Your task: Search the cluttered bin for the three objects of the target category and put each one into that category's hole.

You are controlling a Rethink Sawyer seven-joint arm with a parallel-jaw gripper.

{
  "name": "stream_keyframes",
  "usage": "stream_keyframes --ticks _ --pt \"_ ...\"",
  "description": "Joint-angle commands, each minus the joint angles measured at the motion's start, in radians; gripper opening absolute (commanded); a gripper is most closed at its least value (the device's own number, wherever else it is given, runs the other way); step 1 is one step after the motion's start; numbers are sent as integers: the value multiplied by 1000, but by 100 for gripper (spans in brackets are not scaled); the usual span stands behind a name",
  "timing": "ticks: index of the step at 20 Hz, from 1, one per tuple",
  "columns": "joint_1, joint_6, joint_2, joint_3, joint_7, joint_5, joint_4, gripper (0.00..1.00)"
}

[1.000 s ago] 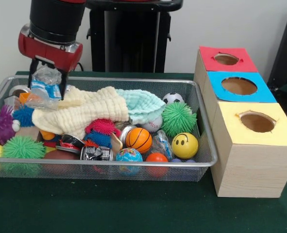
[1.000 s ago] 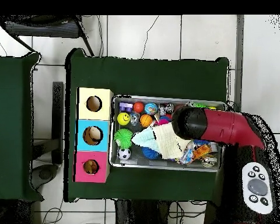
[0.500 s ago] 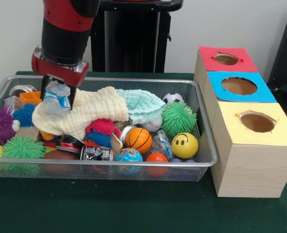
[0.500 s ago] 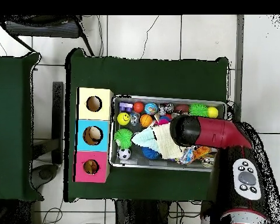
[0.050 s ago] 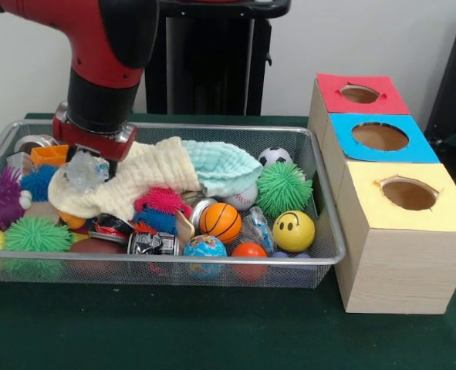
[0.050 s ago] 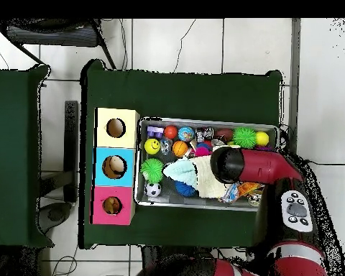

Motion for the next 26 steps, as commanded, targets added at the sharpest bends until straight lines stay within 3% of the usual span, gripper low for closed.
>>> stream_keyframes --ticks 1,13,18,22,26 --pt "-23 -6 196 9 55 -56 -56 100" --pt "30 241 35 -21 -11 -10 11 100" --pt "27 301 -30 0 -39 5 41 100" --pt "14 341 -144 26 -73 27 119 100" --pt "16 403 -187 40 -81 40 119 100"
